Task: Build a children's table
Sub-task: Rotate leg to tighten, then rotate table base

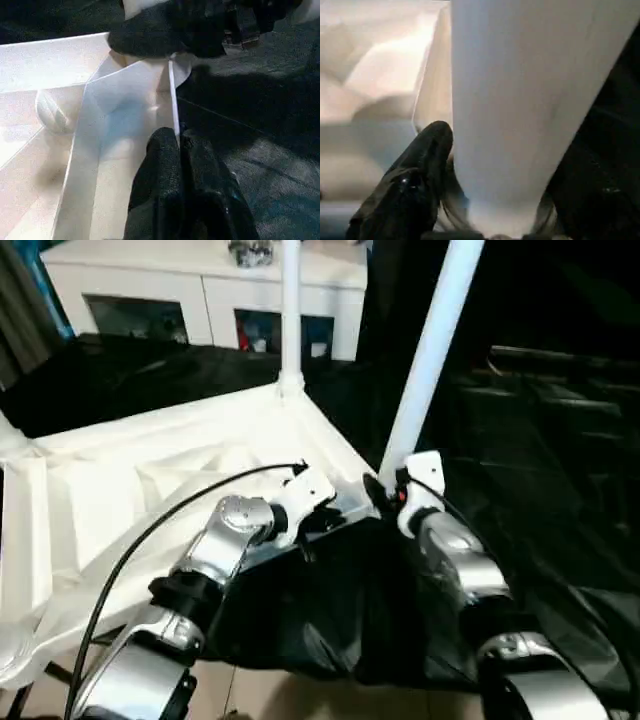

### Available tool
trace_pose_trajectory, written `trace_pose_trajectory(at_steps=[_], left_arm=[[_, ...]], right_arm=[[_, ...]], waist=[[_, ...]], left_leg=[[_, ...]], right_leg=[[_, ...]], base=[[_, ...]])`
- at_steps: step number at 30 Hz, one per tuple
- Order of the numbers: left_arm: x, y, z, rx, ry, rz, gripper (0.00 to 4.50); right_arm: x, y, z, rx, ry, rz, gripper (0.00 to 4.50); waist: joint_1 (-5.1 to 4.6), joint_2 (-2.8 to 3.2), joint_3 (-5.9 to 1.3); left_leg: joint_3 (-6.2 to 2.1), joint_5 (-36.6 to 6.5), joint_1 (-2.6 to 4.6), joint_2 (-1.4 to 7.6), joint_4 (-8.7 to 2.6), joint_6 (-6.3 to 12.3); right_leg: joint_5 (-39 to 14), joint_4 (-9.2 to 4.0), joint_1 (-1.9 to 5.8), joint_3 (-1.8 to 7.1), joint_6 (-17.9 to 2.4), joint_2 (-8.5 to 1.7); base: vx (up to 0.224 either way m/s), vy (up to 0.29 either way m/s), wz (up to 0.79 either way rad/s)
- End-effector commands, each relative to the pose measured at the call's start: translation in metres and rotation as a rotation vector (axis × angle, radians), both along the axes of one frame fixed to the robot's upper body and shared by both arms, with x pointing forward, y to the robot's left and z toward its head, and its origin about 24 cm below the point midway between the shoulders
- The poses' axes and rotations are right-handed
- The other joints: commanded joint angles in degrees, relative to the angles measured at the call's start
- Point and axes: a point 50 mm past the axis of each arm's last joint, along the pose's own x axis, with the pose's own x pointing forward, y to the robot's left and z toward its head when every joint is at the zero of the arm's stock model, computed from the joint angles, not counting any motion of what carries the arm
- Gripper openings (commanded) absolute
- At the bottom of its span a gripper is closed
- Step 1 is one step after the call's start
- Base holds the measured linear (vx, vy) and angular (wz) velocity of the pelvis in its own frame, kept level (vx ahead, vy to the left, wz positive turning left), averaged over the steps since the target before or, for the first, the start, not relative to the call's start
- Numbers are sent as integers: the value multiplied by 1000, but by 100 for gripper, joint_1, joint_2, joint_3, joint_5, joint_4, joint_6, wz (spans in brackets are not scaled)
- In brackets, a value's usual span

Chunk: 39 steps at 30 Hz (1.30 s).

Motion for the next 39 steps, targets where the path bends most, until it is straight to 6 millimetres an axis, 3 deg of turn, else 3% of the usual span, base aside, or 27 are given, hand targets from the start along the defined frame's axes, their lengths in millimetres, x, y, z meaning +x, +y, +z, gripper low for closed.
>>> trace_pose_trajectory(at_steps=[1, 4, 7, 8, 10, 11, 17, 19, 20, 21, 23, 27, 28, 30, 33, 34, 39], left_arm=[[0, -5, 7, -18, -41, -49, 0], [0, 0, 7, -34, -21, -38, 0], [0, 9, 15, -98, -16, -12, 58], [-1, 11, 16, -106, -16, -13, 64], [-3, 17, 21, -122, -20, -20, 67], [-7, 25, 29, -142, -15, -37, 77], [-29, 47, 40, -117, 89, -102, 114], [-45, 60, 43, -75, 169, -139, 123], [-51, 64, 44, -59, 191, -150, 136], [-58, 69, 45, -38, 216, -163, 148], [-68, 78, 47, -16, 253, -159, 158], [-77, 91, 46, 30, 267, -88, 190], [-79, 94, 45, 42, 272, -73, 190], [-83, 101, 42, 86, 285, -29, 206], [-85, 109, 37, 142, 279, 29, 226], [-86, 111, 35, 156, 274, 52, 231], [-79, 120, 30, 222, 171, 187, 270]], right_arm=[[-6, -17, 9, -13, -47, 56, 304], [-14, -29, 19, 10, -75, 118, 304], [-33, -40, 30, 25, -95, 255, 311], [-36, -42, 32, 24, -97, 266, 311], [-44, -48, 37, 21, -98, 300, 311], [-53, -53, 43, 32, -89, 355, 311], [-65, -43, 47, 41, -48, 478, 311], [-59, -29, 44, 60, -47, 495, 311], [-56, -23, 43, 66, -47, 496, 311], [-51, -15, 42, 75, -48, 501, 311], [-40, 2, 36, 88, -30, 483, 311], [-18, 29, 26, 63, 5, 382, 311], [-13, 34, 25, 60, 10, 351, 311], [1, 44, 21, 91, 44, 218, 311], [12, 46, 20, 117, 60, 87, 311], [15, 46, 19, 120, 65, 53, 311], [28, 30, 19, 118, 70, -133, 311]], waist=[[17, -44, -345], [86, -68, -324], [127, -121, -288], [124, -107, -291], [109, -176, -292], [103, -182, -273], [63, -137, -244], [61, -125, -231], [63, -103, -257], [-2, -111, -236], [-34, -86, -220], [-18, -53, -240], [-24, -44, -233], [0, -29, -244], [22, -9, -266], [-5, -14, -270], [66, 0, -276]], left_leg=[[-42, -454, -34, 223, -299, 407], [-32, -414, -50, 215, -289, 598], [-41, -720, -52, 233, -303, 585], [-44, -747, -49, 243, -312, 575], [-47, -739, -44, 266, -323, 525], [-58, -728, -46, 285, -335, 506], [-37, -729, -18, 267, -326, 487], [-35, -767, -15, 266, -335, 377], [-74, -778, -12, 291, -351, 299], [-63, -847, -42, 264, -370, 252], [-54, -908, -9, 247, -370, 186], [-45, -852, 41, 247, -362, 0], [-59, -772, 10, 236, -381, -44], [-47, -664, 31, 235, -371, -83], [-40, -635, 39, 212, -359, -150], [-51, -626, 5, 209, -366, -189], [-31, -763, 41, 209, -348, -231]], right_leg=[[112, -326, 331, 331, -1140, -493], [218, -332, 347, 326, -1116, -492], [-607, -405, 337, 316, -950, -526], [-700, -412, 327, 319, -932, -529], [-799, -411, 295, 308, -932, -512], [-682, -392, 305, 312, -975, -511], [-623, -379, 251, 318, -1153, -493], [-784, -387, 242, 320, -1166, -494], [-773, -327, 265, 313, -1225, -538], [-975, -359, 250, 304, -1180, -494], [-1097, -391, 229, 318, -1197, -481], [-807, -333, 203, 321, -1287, -479], [-703, -310, 228, 324, -1286, -465], [-421, -281, 218, 334, -1283, -460], [-234, -260, 243, 328, -1219, -444], [-153, -237, 265, 329, -1220, -446], [-103, -235, 236, 330, -1130, -437]], base=[[0, 0, 0], [0, 0, 0], [0, 0, 0], [0, 0, 0], [0, 0, 0], [0, 0, 0], [0, 0, 0], [0, 0, 0], [0, 0, 0], [0, 0, 0], [0, 0, 0], [0, 0, 0], [0, 0, 0], [0, 0, 0], [0, 0, 0], [0, 0, 0], [0, 0, 0]])
